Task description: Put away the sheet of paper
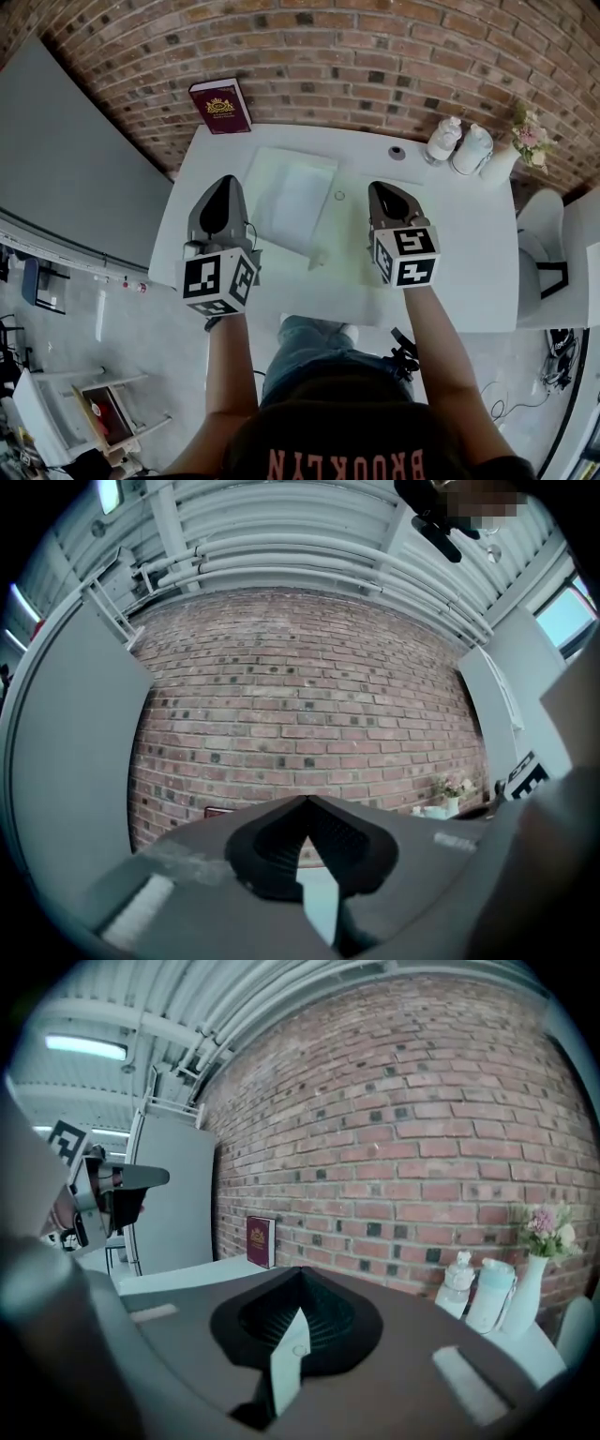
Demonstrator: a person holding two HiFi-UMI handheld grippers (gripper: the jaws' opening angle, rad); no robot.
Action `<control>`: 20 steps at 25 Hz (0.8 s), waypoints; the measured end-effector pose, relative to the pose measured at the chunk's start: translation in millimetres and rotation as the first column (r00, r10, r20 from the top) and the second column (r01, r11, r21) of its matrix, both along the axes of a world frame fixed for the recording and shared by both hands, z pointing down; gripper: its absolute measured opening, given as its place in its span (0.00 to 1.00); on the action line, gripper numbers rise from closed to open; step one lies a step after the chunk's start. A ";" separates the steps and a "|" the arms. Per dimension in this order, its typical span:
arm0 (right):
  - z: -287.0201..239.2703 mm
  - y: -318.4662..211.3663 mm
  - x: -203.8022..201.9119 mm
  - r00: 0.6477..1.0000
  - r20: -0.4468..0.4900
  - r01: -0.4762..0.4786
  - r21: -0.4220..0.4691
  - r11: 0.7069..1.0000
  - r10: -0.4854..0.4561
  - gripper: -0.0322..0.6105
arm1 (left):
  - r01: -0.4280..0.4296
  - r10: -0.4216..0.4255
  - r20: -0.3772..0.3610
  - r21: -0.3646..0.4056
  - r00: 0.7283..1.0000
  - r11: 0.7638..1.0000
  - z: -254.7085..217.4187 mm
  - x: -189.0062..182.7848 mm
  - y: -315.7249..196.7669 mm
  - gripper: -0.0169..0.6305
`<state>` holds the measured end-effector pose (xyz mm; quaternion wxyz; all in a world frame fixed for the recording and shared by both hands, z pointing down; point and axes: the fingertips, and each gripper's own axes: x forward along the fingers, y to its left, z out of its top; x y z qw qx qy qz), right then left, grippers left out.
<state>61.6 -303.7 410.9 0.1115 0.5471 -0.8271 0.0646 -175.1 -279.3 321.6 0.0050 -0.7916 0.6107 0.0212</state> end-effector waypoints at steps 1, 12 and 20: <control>-6.3 4.8 3.0 1.000 -0.006 0.003 0.023 1.000 -0.003 0.05 | 0.003 -0.003 -0.001 0.006 1.000 1.000 -1.5 4.2 4.3 0.02; -89.0 39.9 38.7 0.998 -0.019 -0.056 0.259 0.964 0.064 0.05 | -0.012 0.011 0.007 0.078 1.000 0.997 -22.8 25.2 26.6 0.02; -141.5 59.0 36.3 0.995 0.023 -0.102 0.359 0.928 0.101 0.05 | -0.069 0.066 0.030 0.108 0.997 0.992 -42.9 23.5 20.1 0.02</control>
